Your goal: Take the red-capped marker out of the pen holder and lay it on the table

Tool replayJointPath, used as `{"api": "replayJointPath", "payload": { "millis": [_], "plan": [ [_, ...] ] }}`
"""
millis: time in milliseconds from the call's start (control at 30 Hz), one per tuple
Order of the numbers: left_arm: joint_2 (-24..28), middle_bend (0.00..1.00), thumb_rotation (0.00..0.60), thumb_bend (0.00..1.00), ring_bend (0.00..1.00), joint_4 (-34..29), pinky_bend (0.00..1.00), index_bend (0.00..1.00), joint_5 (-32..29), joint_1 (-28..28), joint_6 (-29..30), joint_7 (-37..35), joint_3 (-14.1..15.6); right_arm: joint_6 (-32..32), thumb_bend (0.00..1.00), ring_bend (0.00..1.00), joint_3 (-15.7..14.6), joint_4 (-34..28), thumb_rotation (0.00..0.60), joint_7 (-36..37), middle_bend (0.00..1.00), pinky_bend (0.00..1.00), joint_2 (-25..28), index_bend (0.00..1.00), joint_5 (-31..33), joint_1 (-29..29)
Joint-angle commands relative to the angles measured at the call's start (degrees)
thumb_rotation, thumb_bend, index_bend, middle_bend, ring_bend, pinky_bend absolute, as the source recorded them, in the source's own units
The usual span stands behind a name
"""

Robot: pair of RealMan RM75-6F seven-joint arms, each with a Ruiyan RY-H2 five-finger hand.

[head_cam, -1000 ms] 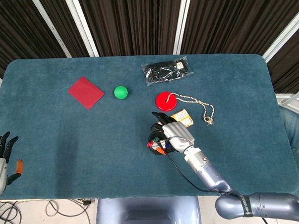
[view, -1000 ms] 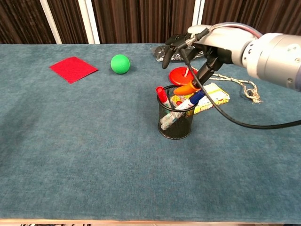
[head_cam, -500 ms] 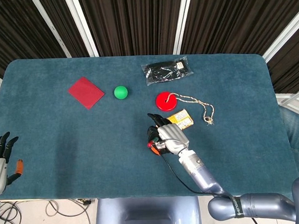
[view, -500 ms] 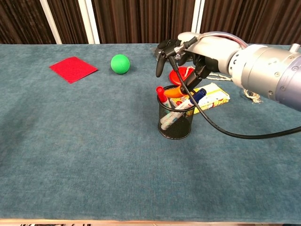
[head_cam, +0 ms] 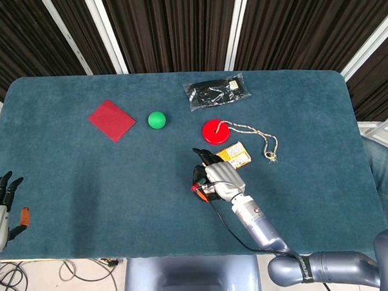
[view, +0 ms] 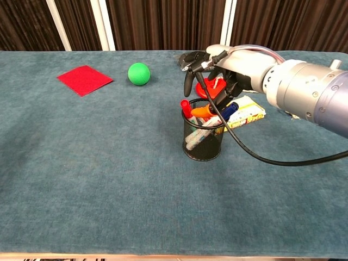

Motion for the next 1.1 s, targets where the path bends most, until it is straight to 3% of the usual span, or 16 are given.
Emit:
{"api": "replayJointPath", "payload": {
  "millis": [33, 1100],
  "plan": [
    [0.0, 0.0, 0.6, 0.48, 0.0, -0.01, 0.0, 0.13, -0.01, 0.0, -0.05, -0.01, 0.04, -0.09, 0.36, 0.0, -0.06, 0.07, 0.6, -0.11, 0.0, 0.17, 0.04, 0.48, 0.34, -0.06],
    [-0.01, 0.0, 0.6, 0.48, 0.0, -0.12, 0.0, 0.13, -0.39, -0.02, -0.23, 0.17, 0.01, -1.27, 0.4, 0.0, 0.57, 2.71, 0.6, -0.03, 0.0, 0.17, -2.32, 0.49, 2.25, 0.79]
  ]
}}
